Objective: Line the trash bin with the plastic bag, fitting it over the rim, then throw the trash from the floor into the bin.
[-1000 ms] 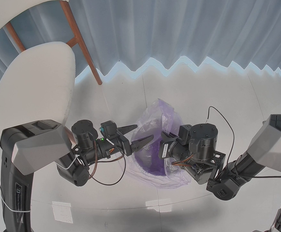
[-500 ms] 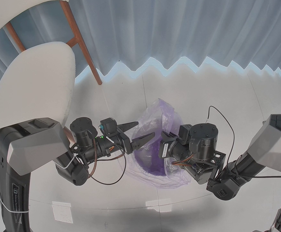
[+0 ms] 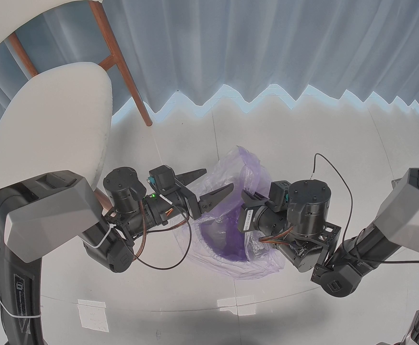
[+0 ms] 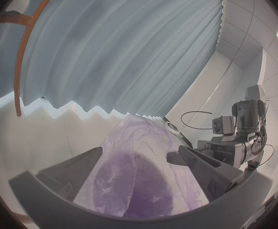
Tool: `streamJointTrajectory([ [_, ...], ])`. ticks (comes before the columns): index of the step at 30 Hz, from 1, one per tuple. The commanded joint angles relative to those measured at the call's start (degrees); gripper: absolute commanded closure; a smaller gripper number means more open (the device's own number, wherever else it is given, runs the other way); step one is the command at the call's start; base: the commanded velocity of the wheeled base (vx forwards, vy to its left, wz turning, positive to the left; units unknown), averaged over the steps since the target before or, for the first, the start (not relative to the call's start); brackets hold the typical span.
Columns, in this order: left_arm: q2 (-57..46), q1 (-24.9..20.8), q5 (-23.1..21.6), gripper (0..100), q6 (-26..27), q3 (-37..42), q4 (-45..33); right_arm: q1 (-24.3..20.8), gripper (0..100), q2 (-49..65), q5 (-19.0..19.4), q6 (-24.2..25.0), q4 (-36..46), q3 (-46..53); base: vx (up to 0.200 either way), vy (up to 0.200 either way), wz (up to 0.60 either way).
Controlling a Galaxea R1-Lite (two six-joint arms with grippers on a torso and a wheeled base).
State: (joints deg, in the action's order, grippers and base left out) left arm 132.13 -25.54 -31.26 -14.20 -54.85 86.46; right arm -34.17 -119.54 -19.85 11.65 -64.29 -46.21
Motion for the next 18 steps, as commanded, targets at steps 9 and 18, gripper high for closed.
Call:
streamJointTrajectory([
  [9, 0.8, 0.6, 0.1, 0, 0.1, -2.1, 0.0, 1.8, 100, 4.4, 2.0, -0.1, 0.6, 1.4, 0.0, 0.0, 0.0],
  [18, 1.0, 0.7, 0.1, 0, 0.1, -2.1, 0.0, 7.4, 100, 6.1, 4.5, -2.2, 1.1, 1.0, 0.0, 0.0, 0.0],
])
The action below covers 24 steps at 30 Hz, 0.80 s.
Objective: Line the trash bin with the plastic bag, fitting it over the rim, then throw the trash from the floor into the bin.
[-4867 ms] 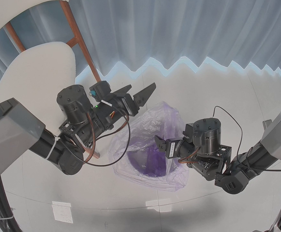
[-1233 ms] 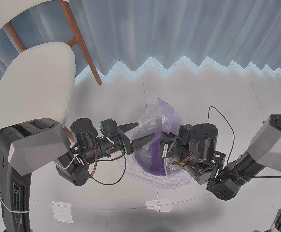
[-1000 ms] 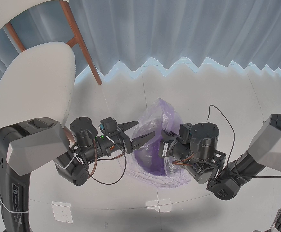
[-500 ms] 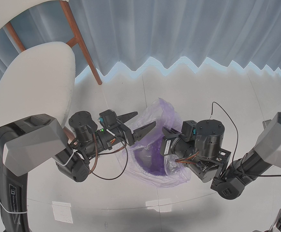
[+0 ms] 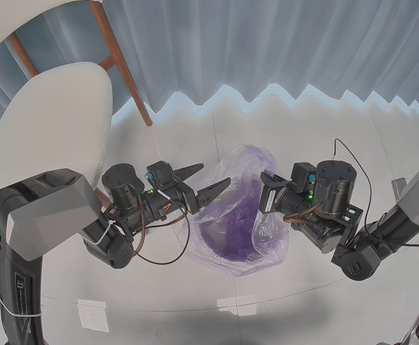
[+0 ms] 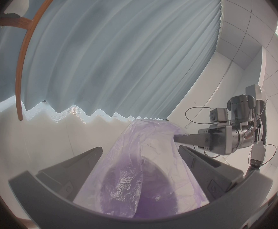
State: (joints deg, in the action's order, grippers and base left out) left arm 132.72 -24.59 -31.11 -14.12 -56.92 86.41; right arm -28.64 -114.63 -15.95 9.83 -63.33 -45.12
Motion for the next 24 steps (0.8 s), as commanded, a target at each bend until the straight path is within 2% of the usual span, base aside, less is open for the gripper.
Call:
streamJointTrajectory([
  [1, 0.9, -0.5, 0.0, 0, 0.1, 0.0, 0.0, 2.1, 100, 1.7, 0.9, -0.3, 0.2, 0.1, 0.0, 0.0, 0.0],
  [6, 2.8, -0.6, 0.0, 0, 0.8, -0.2, 0.0, 2.8, 100, 3.1, 2.5, -0.3, 0.4, 0.1, 0.0, 0.0, 0.0],
  [8, 3.1, -0.6, 0.0, 0, 1.6, -0.7, 0.0, 6.0, 100, 2.3, 3.4, -0.5, 0.5, -0.6, 0.0, 0.0, 0.0],
  [11, 4.0, -0.5, 0.0, 0, 1.7, -0.9, 0.0, 8.0, 100, 1.4, 5.4, -1.3, 0.5, -1.0, 0.0, 0.0, 0.0],
  [13, 4.0, -0.5, 0.0, 0, 1.7, -0.9, 0.0, 8.0, 100, 1.4, 5.4, -1.3, 0.5, -1.0, 0.0, 0.0, 0.0],
  [24, 3.9, -0.5, 0.3, 0, 1.8, -1.4, 0.0, 15.7, 100, -3.9, 11.0, -2.0, 0.4, -5.2, 0.0, 0.0, 0.0],
])
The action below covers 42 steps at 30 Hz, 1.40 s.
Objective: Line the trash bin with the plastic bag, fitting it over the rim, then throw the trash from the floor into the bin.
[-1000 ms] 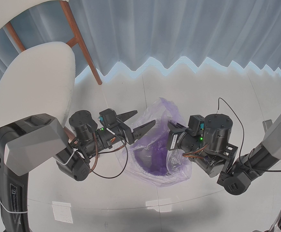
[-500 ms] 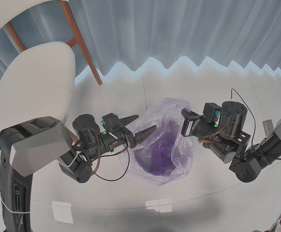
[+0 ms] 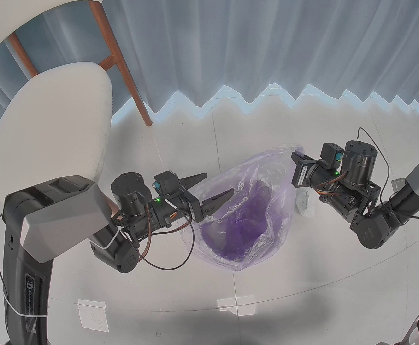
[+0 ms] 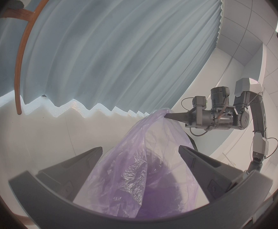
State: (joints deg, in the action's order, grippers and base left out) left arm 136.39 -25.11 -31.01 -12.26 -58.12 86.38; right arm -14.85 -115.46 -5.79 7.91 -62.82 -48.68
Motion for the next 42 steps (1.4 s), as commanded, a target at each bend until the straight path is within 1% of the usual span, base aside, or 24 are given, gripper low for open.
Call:
streamJointTrajectory([
  [1, 0.2, 0.0, 0.4, 0, 0.0, -0.1, 0.0, 2.3, 100, -3.8, 1.2, -0.1, -0.1, -2.1, 0.0, 0.0, 0.0],
  [9, 0.9, 0.0, 0.9, 0, 0.0, -0.8, 0.0, 4.7, 100, -9.1, 2.7, -0.1, -0.7, -6.4, 0.0, 0.0, 0.0],
  [19, 2.0, 0.0, 2.0, 0, 0.0, -1.7, 0.0, 5.7, 100, -13.5, 3.4, 0.4, -1.2, -10.5, 0.0, 0.0, 0.0],
  [21, 2.0, 0.0, 2.0, 0, 0.0, -1.7, 0.0, 5.9, 100, -14.7, 3.9, 0.8, -1.4, -11.9, 0.0, 0.0, 0.0],
  [28, 2.0, -0.1, 2.0, 0, 0.0, -1.6, 0.0, 6.2, 100, -18.5, 3.9, 2.4, -2.4, -16.2, 0.0, 0.0, 0.0],
  [32, 1.9, -0.2, 1.9, 0, 0.0, -1.6, 0.1, 6.9, 100, -20.3, 3.9, 4.3, -2.2, -18.6, 0.0, 0.0, 0.0],
  [35, 1.6, -0.6, 1.9, 0, 0.0, -1.3, 0.1, 7.6, 100, -21.9, 4.7, 5.8, -2.0, -20.4, 0.0, 0.0, 0.0],
  [42, 1.7, -0.9, 1.9, 0, 0.0, -1.0, 0.1, 8.0, 100, -24.8, 5.0, 6.0, -2.2, -23.0, 0.0, 0.0, 0.0],
])
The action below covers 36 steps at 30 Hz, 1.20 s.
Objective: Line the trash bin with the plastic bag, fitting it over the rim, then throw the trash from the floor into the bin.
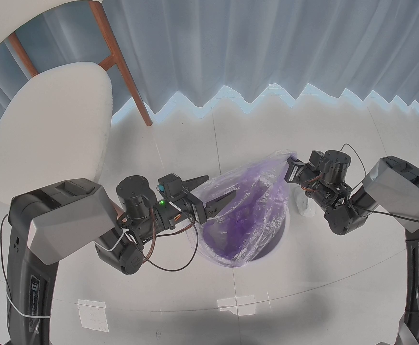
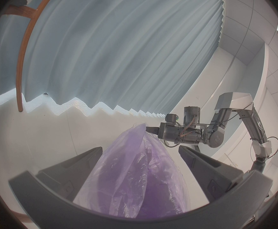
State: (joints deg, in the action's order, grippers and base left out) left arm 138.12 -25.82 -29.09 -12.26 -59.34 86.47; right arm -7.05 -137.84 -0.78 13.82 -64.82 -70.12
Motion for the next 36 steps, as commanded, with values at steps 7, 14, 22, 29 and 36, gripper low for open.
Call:
streamJointTrajectory([
  [7, -0.1, -0.5, 0.0, 0, 0.0, 0.5, 0.0, -0.4, 100, -2.5, 0.8, 4.0, -3.1, -3.9, 0.0, 0.0, 0.0],
  [14, 0.2, -0.5, 0.1, 0, 0.0, 0.4, 0.0, -1.4, 100, -3.1, 0.9, 5.9, -6.5, -7.8, 0.0, 0.0, 0.0],
  [22, 0.3, -0.5, 0.9, 0, 0.0, 0.0, 0.0, -2.6, 100, -7.4, 0.5, 7.1, -7.3, -11.4, 0.0, 0.0, 0.0],
  [29, 0.2, -0.5, 0.9, 0, 0.0, 0.1, 0.0, -2.2, 100, -9.8, 0.0, 6.9, -7.0, -13.6, 0.0, 0.0, 0.0],
  [36, 0.5, -0.4, 1.0, 0, 0.0, -0.1, -0.1, -2.0, 100, -10.1, 0.2, 7.3, -7.3, -13.6, 0.0, 0.0, 0.0],
])
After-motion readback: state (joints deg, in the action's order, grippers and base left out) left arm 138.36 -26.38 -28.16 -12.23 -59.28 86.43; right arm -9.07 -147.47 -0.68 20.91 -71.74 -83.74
